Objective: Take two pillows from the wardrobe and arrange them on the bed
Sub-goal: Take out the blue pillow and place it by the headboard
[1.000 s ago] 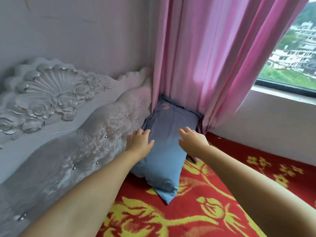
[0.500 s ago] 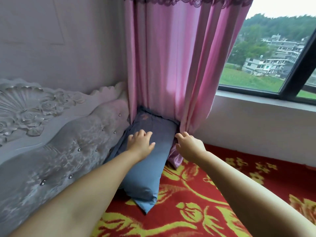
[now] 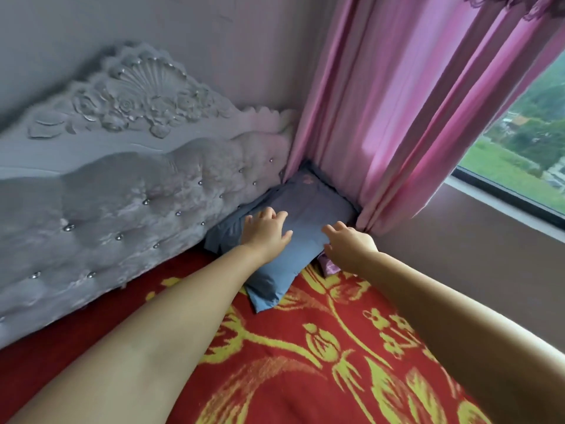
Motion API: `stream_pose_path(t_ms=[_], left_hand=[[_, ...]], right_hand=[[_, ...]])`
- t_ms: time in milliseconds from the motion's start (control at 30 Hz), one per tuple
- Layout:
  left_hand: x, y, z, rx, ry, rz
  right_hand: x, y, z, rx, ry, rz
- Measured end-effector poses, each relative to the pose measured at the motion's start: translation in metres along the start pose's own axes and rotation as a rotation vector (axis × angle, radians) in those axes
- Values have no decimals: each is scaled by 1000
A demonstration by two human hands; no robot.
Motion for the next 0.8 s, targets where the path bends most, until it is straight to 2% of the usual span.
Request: stream_pose_path(t_ms=[67,200,367,467,600,733,800], left_hand=[[17,-22,20,-40,-13,16],[89,-74,84,-101,-39,-43],[226,-132,179,-37,-122,-282],[264,-152,216,-8,-122,-320],[252,-139,242,101,-93,-233],[190,-108,261,94,49,-55],[171,-92,279,110,86,-54]], right_hand=[[23,-14,0,-18,-47,70],[99,-36,-2,-39,-32,30],[255,-40,18,-90,83,-223],[324,-41,45,-54,61,-221],[336,-52,89,-75,86,-261],[311,-41,139,-18,177,-243],[301,-31,162,27,198,-212]])
Point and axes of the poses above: each hand's wrist, its own z-axis away from the middle knuckle, its own y-axis out of the palm, x = y × z, the point moved 6 cm from there along -z, towards the middle knuckle, and after that the axes turned 5 degrees about z, right-handed, at the moved point
